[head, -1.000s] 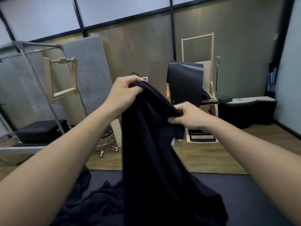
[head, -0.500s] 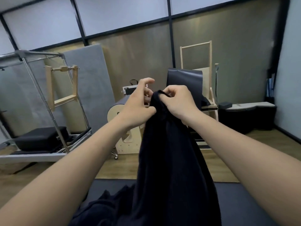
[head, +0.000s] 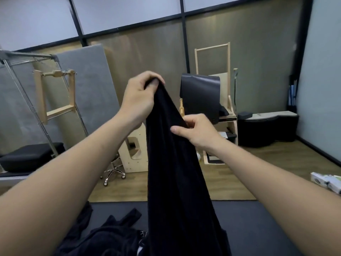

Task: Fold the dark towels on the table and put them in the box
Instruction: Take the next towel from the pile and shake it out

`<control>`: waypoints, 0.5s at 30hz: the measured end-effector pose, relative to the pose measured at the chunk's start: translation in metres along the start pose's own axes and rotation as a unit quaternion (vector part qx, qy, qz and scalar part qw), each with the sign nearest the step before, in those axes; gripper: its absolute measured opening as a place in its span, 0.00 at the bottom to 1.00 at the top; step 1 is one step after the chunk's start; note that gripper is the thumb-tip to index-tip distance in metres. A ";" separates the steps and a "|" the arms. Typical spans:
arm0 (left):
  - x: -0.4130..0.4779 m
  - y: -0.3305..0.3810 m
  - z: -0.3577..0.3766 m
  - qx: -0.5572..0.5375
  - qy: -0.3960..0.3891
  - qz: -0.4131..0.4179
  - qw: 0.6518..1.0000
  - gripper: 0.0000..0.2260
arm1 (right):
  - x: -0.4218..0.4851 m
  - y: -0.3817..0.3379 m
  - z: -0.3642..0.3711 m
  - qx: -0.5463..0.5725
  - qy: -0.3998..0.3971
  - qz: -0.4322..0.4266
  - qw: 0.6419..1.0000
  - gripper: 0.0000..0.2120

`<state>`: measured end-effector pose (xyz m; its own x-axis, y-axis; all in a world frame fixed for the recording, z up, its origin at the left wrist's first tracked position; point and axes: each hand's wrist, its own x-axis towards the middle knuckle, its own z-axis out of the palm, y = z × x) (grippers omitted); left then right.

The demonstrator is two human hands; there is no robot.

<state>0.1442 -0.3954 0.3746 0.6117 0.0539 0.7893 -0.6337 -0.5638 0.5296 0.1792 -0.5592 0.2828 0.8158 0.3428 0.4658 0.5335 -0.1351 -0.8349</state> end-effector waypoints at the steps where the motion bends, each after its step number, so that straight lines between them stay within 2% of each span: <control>1: 0.011 0.007 -0.002 0.003 0.007 0.020 1.000 0.14 | -0.006 0.013 0.007 0.028 -0.006 0.019 0.999 0.04; 4: 0.039 0.009 -0.016 0.019 0.075 -0.003 0.997 0.14 | -0.024 0.060 0.021 0.029 -0.026 0.125 0.991 0.05; 8: 0.057 -0.012 -0.064 -0.011 0.210 -0.111 0.971 0.14 | -0.055 0.131 0.021 -0.063 -0.104 0.258 0.959 0.08; 10: 0.052 -0.021 -0.089 -0.031 0.275 -0.156 0.948 0.14 | -0.062 0.140 0.013 -0.103 -0.094 0.270 0.953 0.08; 11: 0.045 -0.022 -0.097 -0.033 0.281 -0.163 0.945 0.14 | -0.055 0.131 0.009 -0.114 -0.066 0.256 0.957 0.09; 12: 0.038 -0.024 -0.099 -0.036 0.253 -0.153 0.955 0.15 | -0.041 0.113 0.006 -0.117 -0.028 0.230 0.966 0.10; 13: 0.030 -0.026 -0.095 -0.027 0.189 -0.138 0.972 0.15 | -0.021 0.088 0.004 -0.109 0.011 0.194 0.975 0.11; 15: 0.010 -0.021 -0.070 0.045 -0.019 -0.131 0.990 0.09 | 0.020 0.023 0.005 -0.084 0.079 0.077 0.990 0.18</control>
<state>0.1302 -0.3249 0.3929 0.7678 0.1791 0.6151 -0.4065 -0.6060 0.6838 0.2067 -0.5510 0.2716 0.9083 0.1586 0.3872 0.4184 -0.3312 -0.8457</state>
